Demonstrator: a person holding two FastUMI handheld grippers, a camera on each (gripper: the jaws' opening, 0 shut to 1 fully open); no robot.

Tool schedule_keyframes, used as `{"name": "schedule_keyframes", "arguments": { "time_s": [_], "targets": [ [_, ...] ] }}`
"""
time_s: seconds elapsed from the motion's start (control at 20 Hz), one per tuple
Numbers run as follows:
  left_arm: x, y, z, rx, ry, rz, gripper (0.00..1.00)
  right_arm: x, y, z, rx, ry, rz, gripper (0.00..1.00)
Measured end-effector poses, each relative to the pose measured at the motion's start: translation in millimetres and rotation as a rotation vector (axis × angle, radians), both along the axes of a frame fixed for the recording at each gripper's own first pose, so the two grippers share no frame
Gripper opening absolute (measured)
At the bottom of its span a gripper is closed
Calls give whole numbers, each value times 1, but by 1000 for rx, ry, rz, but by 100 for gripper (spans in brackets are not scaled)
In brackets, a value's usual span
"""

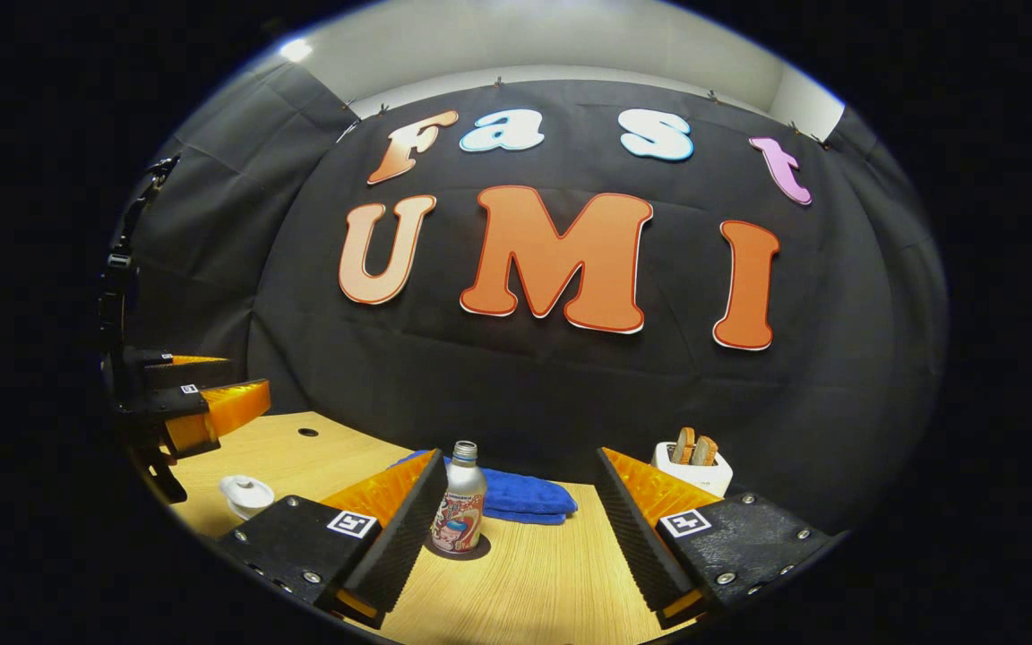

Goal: Open the teacup lid with one hand, grasp the water bottle and pour water into the teacup with the other hand; after pouring, place the water bottle on the coaster and then close the teacup lid.

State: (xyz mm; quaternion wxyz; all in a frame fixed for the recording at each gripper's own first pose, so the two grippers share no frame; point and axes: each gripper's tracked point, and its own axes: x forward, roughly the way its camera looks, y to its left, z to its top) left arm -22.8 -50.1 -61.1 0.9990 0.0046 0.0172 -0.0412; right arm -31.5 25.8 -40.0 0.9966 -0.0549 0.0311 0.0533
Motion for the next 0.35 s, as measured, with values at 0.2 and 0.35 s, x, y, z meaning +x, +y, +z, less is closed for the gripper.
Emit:
{"name": "schedule_keyframes", "arguments": {
  "time_s": [0.2,0.35],
  "targets": [
    [2,2,0,13,-5,5,100,3,1,0,-6,0,1,99],
    [5,1,-4,12,7,-1,99,11,-5,1,-12,-3,4,99]
  ]
}}
